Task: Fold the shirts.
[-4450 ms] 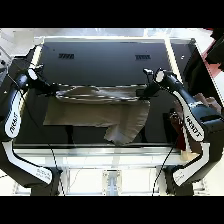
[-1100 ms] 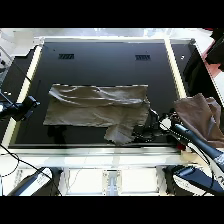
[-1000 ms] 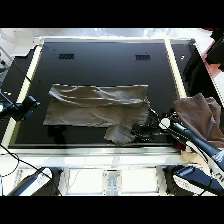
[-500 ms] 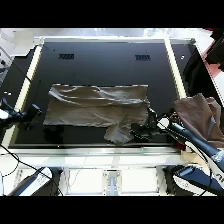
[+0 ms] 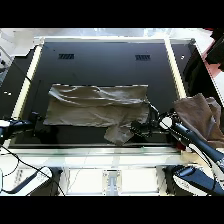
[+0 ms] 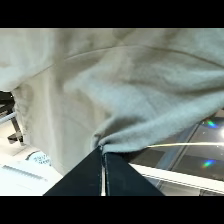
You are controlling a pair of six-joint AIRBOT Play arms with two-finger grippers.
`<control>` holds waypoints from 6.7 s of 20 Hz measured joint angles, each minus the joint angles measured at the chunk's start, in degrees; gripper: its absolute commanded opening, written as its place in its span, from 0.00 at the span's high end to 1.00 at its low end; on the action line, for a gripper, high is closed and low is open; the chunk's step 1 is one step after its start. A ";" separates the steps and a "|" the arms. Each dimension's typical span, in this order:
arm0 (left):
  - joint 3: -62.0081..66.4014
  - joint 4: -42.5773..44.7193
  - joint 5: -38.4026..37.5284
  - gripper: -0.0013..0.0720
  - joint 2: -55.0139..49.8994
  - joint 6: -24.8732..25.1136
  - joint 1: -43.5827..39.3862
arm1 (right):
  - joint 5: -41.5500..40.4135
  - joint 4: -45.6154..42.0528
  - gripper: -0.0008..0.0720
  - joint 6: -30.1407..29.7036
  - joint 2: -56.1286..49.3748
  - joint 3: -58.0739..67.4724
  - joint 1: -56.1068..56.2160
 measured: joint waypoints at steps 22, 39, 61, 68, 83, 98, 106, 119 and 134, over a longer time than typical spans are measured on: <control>6.27 -18.47 -14.71 0.97 9.90 28.00 0.17 | 13.35 -13.64 0.97 2.75 13.05 10.78 0.02; 9.22 3.91 -10.45 0.98 13.16 18.38 -6.25 | 9.25 -23.12 0.97 -0.90 -5.01 29.75 -6.64; 22.86 15.72 7.56 0.10 -13.92 11.69 -19.91 | 5.53 -23.23 0.52 -5.55 -35.80 48.15 -9.25; 28.76 16.17 7.58 0.10 -9.73 12.96 -21.66 | 13.57 -25.77 0.45 -6.78 -33.64 61.40 -9.42; 43.58 13.27 -5.05 0.10 -12.31 22.56 -42.97 | 22.93 -8.63 0.19 -17.64 -31.93 47.71 -29.44; 51.15 16.24 -13.86 0.10 -27.58 22.95 -52.41 | 23.34 6.88 0.43 -27.65 -43.95 45.05 -26.73; 51.19 16.28 -13.90 0.97 -29.77 23.98 -52.48 | 28.17 7.21 0.97 -27.91 -43.58 54.77 -20.04; 51.19 15.78 -15.78 0.97 -39.17 23.98 -53.40 | 28.98 6.51 0.97 -16.83 -42.64 81.68 -1.49; 51.19 29.51 -18.58 0.97 -20.28 23.91 -33.05 | 14.69 10.60 0.98 -11.10 -43.45 85.90 12.24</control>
